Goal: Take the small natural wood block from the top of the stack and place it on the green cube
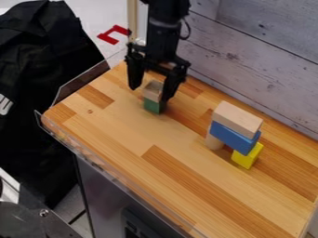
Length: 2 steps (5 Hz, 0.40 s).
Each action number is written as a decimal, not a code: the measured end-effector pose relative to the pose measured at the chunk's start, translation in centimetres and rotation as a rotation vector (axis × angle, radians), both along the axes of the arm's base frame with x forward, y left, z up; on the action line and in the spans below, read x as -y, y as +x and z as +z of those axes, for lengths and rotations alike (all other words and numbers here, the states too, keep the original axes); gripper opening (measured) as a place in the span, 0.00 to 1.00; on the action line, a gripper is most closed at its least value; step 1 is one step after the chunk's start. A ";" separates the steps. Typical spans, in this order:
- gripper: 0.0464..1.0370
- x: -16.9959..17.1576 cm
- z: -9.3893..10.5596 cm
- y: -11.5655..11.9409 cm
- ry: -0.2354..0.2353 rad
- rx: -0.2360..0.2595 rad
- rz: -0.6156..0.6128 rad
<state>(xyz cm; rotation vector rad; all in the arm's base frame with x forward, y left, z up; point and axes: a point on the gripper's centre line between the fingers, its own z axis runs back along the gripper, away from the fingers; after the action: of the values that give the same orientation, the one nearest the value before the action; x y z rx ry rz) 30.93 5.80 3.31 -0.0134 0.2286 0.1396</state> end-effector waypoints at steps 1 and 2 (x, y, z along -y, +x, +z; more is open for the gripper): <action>0.96 0.3 2.8 -0.6 0.002 0.064 -0.006; 0.96 0.8 5.2 -1.5 0.009 0.115 -0.024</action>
<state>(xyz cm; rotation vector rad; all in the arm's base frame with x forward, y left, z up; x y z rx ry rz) 29.47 4.97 8.48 -0.0093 0.1132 0.1153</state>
